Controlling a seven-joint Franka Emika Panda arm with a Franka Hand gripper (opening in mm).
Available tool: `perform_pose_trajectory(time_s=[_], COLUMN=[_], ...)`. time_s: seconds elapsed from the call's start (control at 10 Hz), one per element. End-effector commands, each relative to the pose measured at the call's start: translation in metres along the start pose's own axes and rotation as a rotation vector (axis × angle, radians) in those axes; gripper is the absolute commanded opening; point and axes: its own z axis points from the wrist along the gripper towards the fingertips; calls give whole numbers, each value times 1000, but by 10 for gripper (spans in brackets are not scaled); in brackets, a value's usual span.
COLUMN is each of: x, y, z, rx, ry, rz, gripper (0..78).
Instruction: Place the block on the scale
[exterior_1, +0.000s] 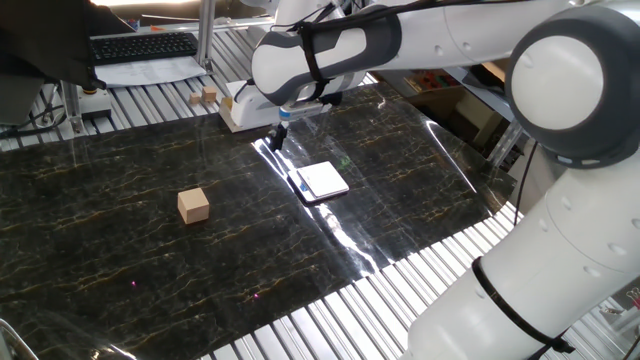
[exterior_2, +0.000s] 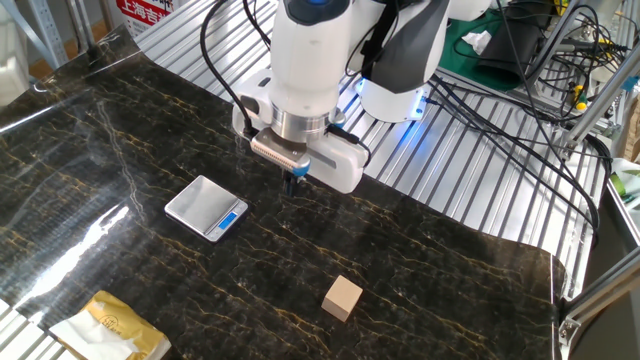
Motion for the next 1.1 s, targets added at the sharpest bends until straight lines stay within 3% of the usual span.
perform_pose_trajectory(time_s=[0.1, 0.4, 1.1], x=[-2, -2, -2], y=[-1, -1, -1], z=[-2, -2, -2], rx=[10, 10, 5], ry=[18, 32, 21], rz=[-2, -11, -47], gripper=[0, 0, 0])
